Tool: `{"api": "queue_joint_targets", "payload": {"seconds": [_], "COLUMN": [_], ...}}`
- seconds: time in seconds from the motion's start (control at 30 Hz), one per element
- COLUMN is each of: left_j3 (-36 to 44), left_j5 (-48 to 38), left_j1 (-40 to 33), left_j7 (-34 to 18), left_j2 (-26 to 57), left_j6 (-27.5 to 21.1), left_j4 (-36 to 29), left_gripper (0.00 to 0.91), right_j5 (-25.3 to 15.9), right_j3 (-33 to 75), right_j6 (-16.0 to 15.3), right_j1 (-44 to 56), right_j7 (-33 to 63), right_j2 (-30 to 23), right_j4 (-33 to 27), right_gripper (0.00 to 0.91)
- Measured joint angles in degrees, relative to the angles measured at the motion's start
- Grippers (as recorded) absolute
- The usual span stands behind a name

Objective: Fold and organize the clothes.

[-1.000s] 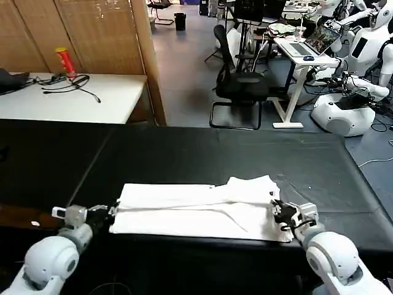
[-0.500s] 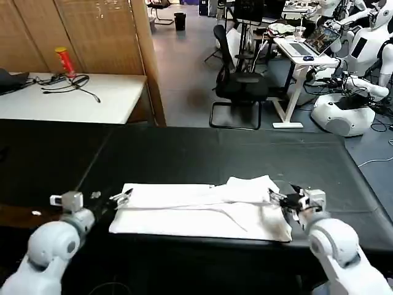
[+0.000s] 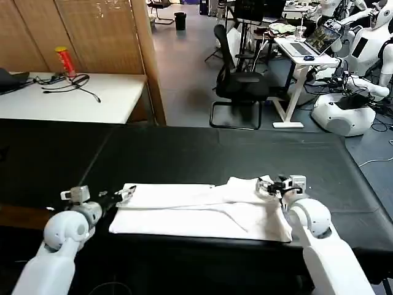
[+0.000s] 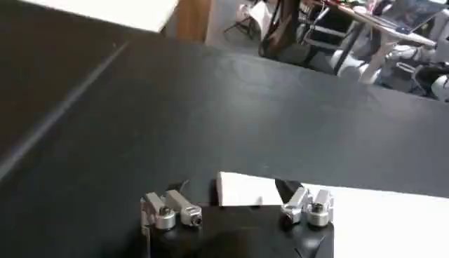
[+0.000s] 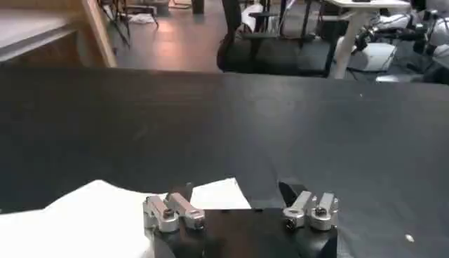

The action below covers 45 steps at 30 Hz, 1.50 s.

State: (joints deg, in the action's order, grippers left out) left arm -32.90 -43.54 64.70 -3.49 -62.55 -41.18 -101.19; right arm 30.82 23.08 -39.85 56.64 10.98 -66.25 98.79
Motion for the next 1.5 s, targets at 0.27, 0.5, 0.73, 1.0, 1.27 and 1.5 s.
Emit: {"api": "queue_joint_targets", "payload": {"seconds": [0.27,0.5,0.73,1.0,1.27,1.5], "left_j3": [0.25,0.69,1.07,1.54,0.26,-2.37], "left_j5": [0.05,4.00,8.24,10.69,11.71,9.84], "left_j1": [-0.67,-1.08,-2.43,-3.66,-1.93,0.79], "left_j7": [-0.75,0.75,0.90,2.13,2.80,2.85], "left_j2": [-0.58,-1.27,-2.90,-3.70,-2.61,-1.27], "left_j6": [0.41,2.55,4.43,5.16,5.26,5.34], "left_j4": [1.65,1.90,3.07,3.45,1.11,-2.23], "left_gripper": [0.000,0.000,0.000,0.878,0.878,0.878], "right_j5": [-1.94,-5.36,-5.43,-5.05,-4.76,-3.34], "right_j3": [0.03,0.85,1.81,3.00,5.48,9.42], "right_j6": [1.47,5.13,6.25,4.48,4.50,4.90], "right_j1": [-0.13,1.02,1.84,3.70,6.26,11.22], "right_j7": [-0.64,0.85,4.12,2.93,1.08,-0.02], "right_j2": [-1.59,-3.92,-5.93,-7.18,-5.06,-3.26], "right_j4": [-1.52,-1.23,0.14,1.83,6.05,13.27], "right_gripper": [0.039,0.000,0.000,0.878,0.878,0.878]}}
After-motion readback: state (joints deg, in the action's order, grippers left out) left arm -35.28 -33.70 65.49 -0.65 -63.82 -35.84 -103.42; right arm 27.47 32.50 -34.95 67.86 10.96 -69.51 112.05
